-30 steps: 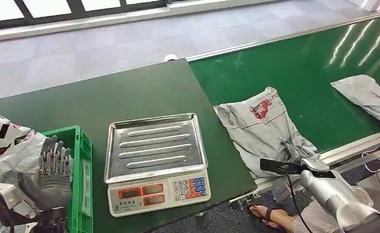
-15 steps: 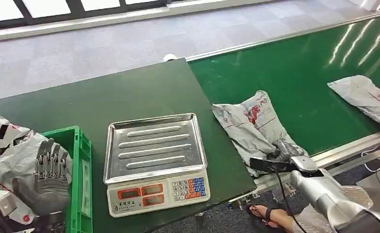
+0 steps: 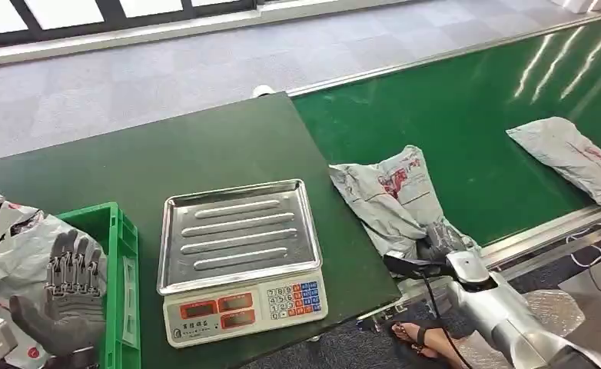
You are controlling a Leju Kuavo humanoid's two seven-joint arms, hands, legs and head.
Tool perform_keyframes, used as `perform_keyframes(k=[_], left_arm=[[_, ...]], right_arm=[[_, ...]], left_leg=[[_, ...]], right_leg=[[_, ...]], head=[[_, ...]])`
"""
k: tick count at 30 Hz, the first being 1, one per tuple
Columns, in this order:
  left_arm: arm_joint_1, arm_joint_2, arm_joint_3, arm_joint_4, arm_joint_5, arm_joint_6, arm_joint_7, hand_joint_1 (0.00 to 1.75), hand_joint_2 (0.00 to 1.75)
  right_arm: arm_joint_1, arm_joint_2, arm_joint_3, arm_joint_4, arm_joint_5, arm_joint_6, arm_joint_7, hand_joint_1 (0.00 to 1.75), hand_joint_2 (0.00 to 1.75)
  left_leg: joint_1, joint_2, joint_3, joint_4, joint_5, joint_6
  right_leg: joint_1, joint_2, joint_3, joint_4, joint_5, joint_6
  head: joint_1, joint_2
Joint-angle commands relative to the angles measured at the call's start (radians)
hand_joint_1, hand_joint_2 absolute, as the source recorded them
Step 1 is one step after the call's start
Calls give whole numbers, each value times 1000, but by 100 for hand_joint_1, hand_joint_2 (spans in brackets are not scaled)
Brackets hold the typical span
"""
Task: Moved the parcel from conveyor to table for the left to box.
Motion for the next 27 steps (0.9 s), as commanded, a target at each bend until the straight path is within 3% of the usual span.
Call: perform_keyframes(k=[1,3,7,9,12,15,27], left_arm=[[37,-28,52,-37,-17,-4,2,0,0],[34,-28,52,-32,-17,-4,3,0,0],[33,-28,52,-30,-18,-5,3,0,0],[17,-33,49,-13,-19,-12,3,0,0],[-29,-30,29,36,-33,-25,-1,0,0],[-45,-33,29,66,-34,-27,-1,0,0],[-34,-39,30,67,-46,-37,-12,0,0]], right_arm=[[151,242,-159,-487,93,-131,34,175,175],[149,241,-165,-474,93,-129,32,175,175],[145,241,-170,-462,91,-131,23,175,175],[194,312,-221,-564,90,-264,-36,175,175],[305,366,-203,-771,131,-311,-58,175,175],[353,398,-190,-858,134,-355,-61,175,175],[399,419,-167,-926,163,-408,-87,175,175]], left_leg=[[4,7,1,-2,-1,-4],[6,7,3,-2,-1,-5],[6,-13,6,-3,6,-9],[6,-11,6,-3,6,-9],[5,-16,4,-3,7,-9],[5,-16,4,-3,6,-9],[4,-14,4,-3,6,-8]], right_leg=[[1,8,-3,0,1,-4],[3,7,-4,1,-1,-8],[3,-13,-4,2,-4,-10],[3,-11,-4,3,-4,-10],[3,-15,-5,3,-5,-11],[4,-16,-5,3,-5,-10],[3,-15,-5,2,-4,-10]], head=[[0,0],[-1,0],[-2,0],[-2,0],[-2,0],[-2,0],[-2,0]])
